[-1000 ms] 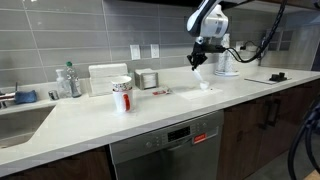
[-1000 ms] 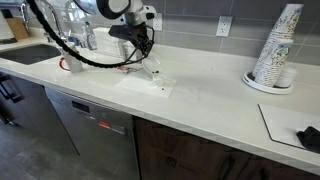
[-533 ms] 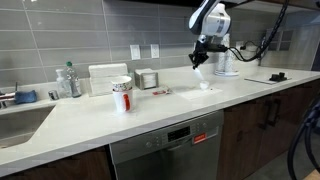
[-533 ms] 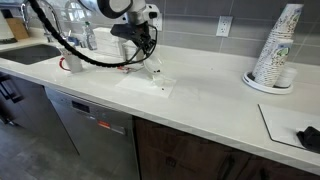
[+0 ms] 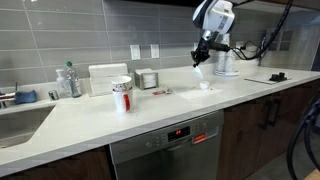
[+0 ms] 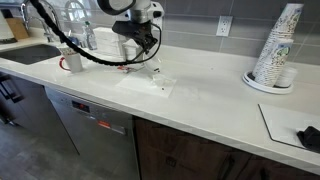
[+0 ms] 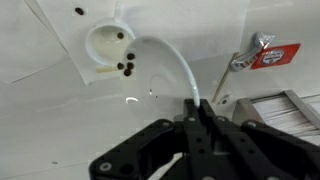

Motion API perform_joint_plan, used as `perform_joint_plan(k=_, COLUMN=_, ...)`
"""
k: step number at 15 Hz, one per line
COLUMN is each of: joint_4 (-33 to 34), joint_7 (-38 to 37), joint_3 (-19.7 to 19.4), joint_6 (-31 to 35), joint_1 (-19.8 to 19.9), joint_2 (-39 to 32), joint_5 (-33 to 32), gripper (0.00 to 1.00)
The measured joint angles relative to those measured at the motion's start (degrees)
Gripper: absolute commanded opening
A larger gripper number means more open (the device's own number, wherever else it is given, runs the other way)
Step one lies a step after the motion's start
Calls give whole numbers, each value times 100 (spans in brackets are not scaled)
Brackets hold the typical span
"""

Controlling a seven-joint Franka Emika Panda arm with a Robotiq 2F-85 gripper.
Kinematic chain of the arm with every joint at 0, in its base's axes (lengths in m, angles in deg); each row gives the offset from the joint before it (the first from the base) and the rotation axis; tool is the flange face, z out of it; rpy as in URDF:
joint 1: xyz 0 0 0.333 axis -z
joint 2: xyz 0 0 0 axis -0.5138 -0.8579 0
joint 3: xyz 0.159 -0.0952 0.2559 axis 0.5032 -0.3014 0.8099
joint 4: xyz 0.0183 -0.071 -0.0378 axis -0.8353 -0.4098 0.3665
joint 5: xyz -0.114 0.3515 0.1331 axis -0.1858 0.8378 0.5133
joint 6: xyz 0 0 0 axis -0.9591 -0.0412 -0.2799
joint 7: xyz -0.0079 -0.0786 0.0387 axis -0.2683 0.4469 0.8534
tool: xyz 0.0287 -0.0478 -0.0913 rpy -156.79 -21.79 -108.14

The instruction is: Pour the contents of the white plate into the white mug

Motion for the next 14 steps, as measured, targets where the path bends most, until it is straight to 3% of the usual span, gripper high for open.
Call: perform_joint_plan(k=14, joint_4=165, joint_7=1259, joint_3=-41, joint_6=-979, joint_1=438, joint_2=112, joint_5=1320, gripper=2)
